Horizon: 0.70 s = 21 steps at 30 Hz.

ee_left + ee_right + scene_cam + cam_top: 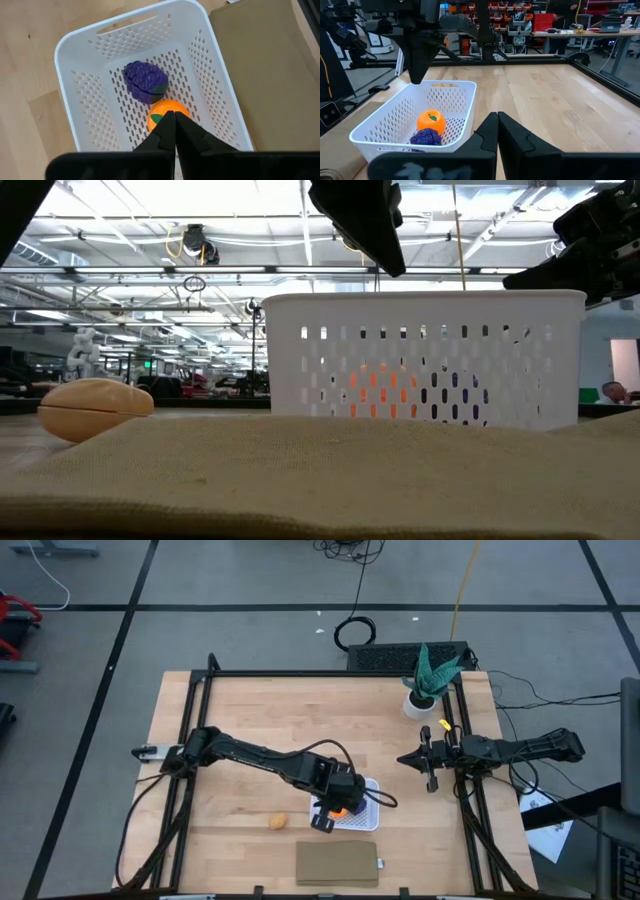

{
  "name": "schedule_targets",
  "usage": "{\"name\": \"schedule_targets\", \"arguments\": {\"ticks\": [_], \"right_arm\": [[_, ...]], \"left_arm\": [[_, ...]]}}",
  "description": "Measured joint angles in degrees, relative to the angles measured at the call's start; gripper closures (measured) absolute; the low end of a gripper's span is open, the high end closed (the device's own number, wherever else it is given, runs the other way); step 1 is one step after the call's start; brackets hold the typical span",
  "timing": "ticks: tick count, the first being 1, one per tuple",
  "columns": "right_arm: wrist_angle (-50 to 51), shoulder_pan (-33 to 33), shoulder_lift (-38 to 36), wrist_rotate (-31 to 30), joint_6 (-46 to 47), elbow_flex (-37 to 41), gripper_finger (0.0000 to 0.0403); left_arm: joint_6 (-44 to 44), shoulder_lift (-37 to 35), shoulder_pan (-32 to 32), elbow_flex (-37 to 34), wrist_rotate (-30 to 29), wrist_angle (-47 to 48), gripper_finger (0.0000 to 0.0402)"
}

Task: Pick and placing Produce into tupperware
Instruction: Put the yellow potato into the white basket

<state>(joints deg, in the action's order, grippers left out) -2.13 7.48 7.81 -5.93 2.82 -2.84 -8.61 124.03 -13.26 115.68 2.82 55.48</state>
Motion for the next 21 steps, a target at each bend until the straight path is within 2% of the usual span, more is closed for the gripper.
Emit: {"name": "schedule_targets", "arguments": {"ticks": [17,21], "right_arm": [[0.0,-0.01,-0.02,0.0,0.14,-0.01,0.0403],[0.0,0.0,-0.01,-0.01,0.14,-0.01,0.0403]], "left_arm": [[-0.35,0.0,-0.91,-0.02,-2.03,1.51,0.04],[-2.77,-0.75,-0.98,-0.12,-4.03,2.07,0.0401]]}}
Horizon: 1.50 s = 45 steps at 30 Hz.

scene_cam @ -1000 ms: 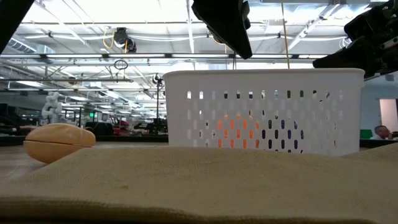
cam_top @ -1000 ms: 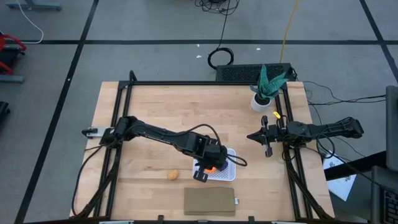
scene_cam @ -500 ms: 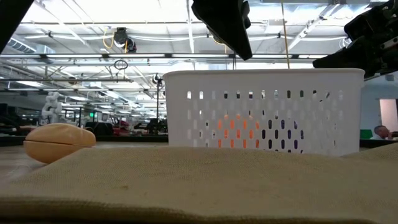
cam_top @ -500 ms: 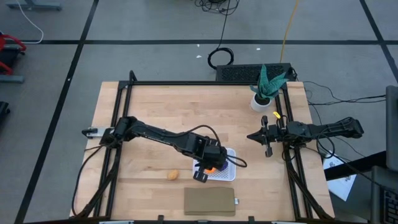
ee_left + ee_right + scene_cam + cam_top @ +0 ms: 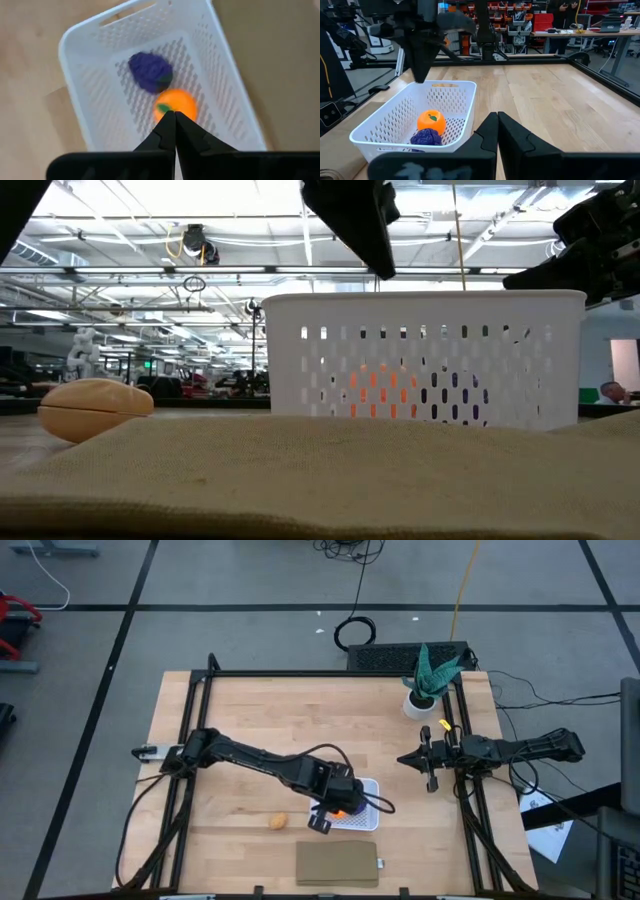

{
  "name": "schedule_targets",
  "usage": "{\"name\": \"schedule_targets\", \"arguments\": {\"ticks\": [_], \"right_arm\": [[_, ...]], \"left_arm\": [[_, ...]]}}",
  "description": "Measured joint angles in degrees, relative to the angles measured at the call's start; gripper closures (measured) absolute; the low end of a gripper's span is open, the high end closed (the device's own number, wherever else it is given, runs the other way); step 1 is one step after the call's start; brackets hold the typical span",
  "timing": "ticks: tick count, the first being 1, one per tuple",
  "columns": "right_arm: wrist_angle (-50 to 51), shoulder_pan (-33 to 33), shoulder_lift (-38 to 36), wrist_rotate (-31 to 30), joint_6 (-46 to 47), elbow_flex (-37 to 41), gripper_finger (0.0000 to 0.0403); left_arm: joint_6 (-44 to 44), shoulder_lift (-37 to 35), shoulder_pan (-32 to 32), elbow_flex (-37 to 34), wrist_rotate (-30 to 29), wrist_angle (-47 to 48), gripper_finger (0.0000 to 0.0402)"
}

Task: Pick and placing Produce into tupperware
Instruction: Put the yellow potato into the white basket

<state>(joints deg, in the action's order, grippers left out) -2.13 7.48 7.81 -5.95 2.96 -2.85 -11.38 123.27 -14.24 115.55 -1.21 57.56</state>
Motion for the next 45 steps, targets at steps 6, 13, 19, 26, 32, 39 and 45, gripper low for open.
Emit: {"name": "schedule_targets", "arguments": {"ticks": [6,13,19,26,32,39,45], "right_arm": [[0.22,0.01,0.01,0.01,0.7,0.0,0.0403],[0.22,0.01,0.14,0.03,0.7,0.0,0.0403],[0.21,0.0,0.41,0.03,0.7,0.0,0.0403],[0.2,0.01,0.48,0.03,0.68,0.0,0.0403],[-0.08,0.01,0.53,0.03,0.5,0.02,0.0403],[-0.21,0.01,0.53,0.01,0.87,0.02,0.0403],[-0.19,0.01,0.53,0.01,0.9,0.01,0.0403]], "left_arm": [[-1.47,-7.28,0.17,0.06,-5.01,0.0,0.0401],[-0.29,-15.87,-0.25,0.06,-12.21,-0.33,0.0401],[2.46,-22.56,-0.49,-0.51,-20.15,1.32,0.0401],[4.35,-33.21,-0.45,-10.14,-23.3,-1.52,0.0402],[3.98,-45.09,2.66,-28.48,-14.44,-20.13,0.0402],[0.94,-53.46,8.17,-48.03,1.48,-41.03,0.0402],[0.11,-61.22,9.77,-58.05,-1.23,-45.52,0.0402]]}}
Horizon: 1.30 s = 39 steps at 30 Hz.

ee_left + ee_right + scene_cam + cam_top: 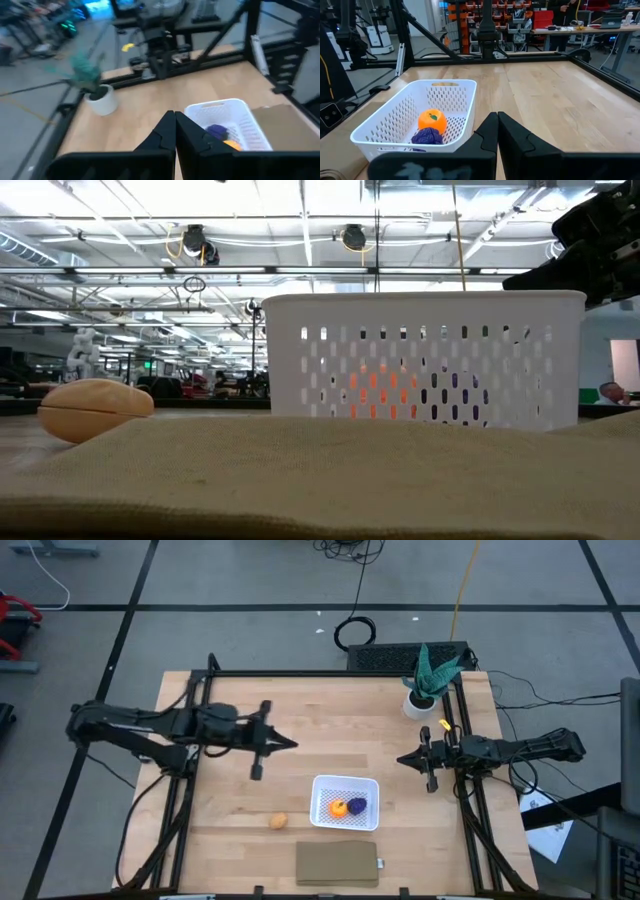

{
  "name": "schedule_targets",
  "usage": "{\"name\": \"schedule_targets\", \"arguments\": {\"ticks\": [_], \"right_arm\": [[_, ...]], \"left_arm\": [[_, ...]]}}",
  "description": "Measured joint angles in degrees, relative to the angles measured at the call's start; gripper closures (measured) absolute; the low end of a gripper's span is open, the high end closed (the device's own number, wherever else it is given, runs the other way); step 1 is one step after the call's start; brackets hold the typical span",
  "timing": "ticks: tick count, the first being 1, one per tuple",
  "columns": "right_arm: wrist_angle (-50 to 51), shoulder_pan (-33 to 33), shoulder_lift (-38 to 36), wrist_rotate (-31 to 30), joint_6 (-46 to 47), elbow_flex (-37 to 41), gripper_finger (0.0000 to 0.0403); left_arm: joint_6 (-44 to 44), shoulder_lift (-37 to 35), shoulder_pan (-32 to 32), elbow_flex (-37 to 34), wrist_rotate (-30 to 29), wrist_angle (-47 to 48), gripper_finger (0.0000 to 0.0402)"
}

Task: Pick and placing Produce into tupperware
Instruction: Put the yellow potato into the white basket

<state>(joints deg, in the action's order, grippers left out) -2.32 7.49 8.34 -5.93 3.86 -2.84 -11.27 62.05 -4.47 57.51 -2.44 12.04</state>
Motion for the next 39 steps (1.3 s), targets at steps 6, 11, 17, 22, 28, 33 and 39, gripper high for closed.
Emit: {"name": "schedule_targets", "arguments": {"ticks": [6,11,17,22,28,33,39], "right_arm": [[-0.24,0.0,0.0,0.0,-0.07,0.0,0.0403],[-2.43,0.0,0.0,-0.04,-0.2,0.01,0.0403],[-3.52,-0.02,-0.02,-0.04,-0.22,0.01,0.0403],[-4.91,0.0,-0.02,0.05,-0.2,0.01,0.0403],[-5.13,-0.02,-0.02,2.89,-0.11,0.01,0.0403],[-5.99,0.0,-0.02,4.69,-0.11,0.0,0.0403],[-9.2,0.0,0.0,4.68,-1.45,0.01,0.0403]], "left_arm": [[2.14,-12.29,0.2,-12.67,-1.93,-6.2,0.0402],[10.25,-20.52,2.02,-23.05,2.47,-15.12,0.0402],[11.74,-23.54,4.32,-32.35,3.98,-19.06,0.0402],[9.37,-25.48,4.55,-40.5,5.46,-32.11,0.0402],[9.54,-29.25,6.54,-46.9,5.12,-35.99,0.0402],[9.14,-33.03,6.82,-49.86,3.46,-36.15,0.0402],[8.39,-37.78,6.53,-51.56,2.35,-33.28,0.0402]]}}
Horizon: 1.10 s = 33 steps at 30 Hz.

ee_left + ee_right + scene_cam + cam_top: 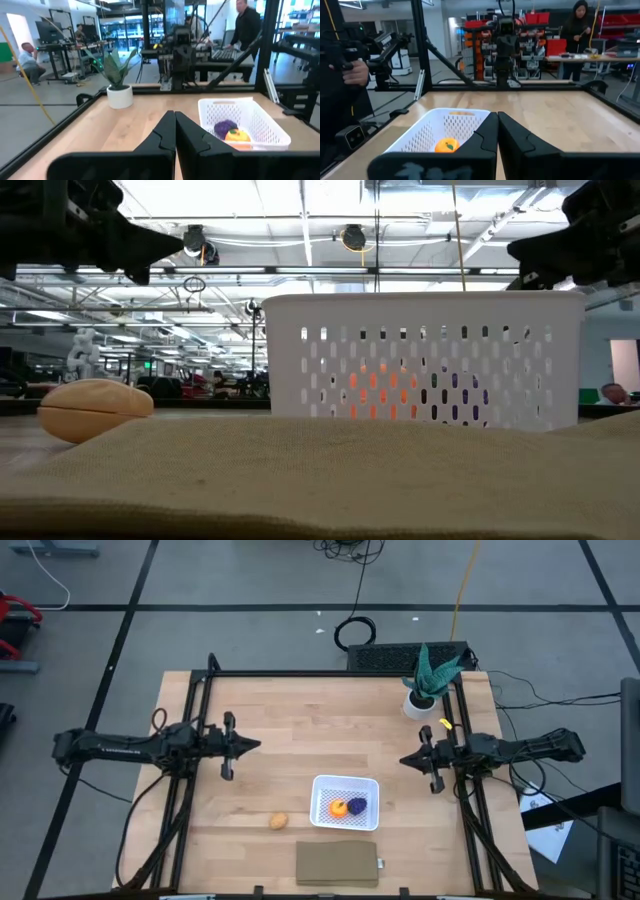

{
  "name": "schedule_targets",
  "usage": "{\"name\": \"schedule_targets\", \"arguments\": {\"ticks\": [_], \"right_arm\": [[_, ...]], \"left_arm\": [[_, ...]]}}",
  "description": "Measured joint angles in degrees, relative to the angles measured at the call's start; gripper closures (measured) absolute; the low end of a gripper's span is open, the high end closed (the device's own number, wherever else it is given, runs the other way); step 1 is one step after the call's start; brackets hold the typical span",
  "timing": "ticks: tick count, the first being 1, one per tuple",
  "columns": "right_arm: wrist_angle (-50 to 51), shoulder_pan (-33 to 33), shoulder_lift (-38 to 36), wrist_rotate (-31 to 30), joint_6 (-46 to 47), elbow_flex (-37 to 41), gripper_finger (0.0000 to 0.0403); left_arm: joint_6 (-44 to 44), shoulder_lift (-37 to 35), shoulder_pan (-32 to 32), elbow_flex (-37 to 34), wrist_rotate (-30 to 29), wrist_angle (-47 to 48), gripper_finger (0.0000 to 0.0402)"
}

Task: Pick and placing Produce into tupperware
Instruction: Put the yellow potato into the white basket

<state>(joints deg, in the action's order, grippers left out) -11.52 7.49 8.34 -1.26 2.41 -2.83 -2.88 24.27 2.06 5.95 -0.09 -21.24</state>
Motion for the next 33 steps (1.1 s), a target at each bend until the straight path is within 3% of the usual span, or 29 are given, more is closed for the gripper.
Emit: {"name": "schedule_targets", "arguments": {"ticks": [8,16,33], "right_arm": [[-0.1,0.0,0.0,0.02,0.15,0.0,0.0403],[0.19,0.0,0.0,0.02,1.25,0.0,0.0403],[0.21,0.0,0.0,-0.15,0.82,0.0,0.0403]], "left_arm": [[-0.98,-5.64,-1.34,-0.06,-1.45,8.95,0.0402],[-1.8,-6.6,-3.44,-0.06,-1.45,13.95,0.0402],[0.09,-5.92,-7.14,-0.01,-0.06,13.78,0.0401]]}}
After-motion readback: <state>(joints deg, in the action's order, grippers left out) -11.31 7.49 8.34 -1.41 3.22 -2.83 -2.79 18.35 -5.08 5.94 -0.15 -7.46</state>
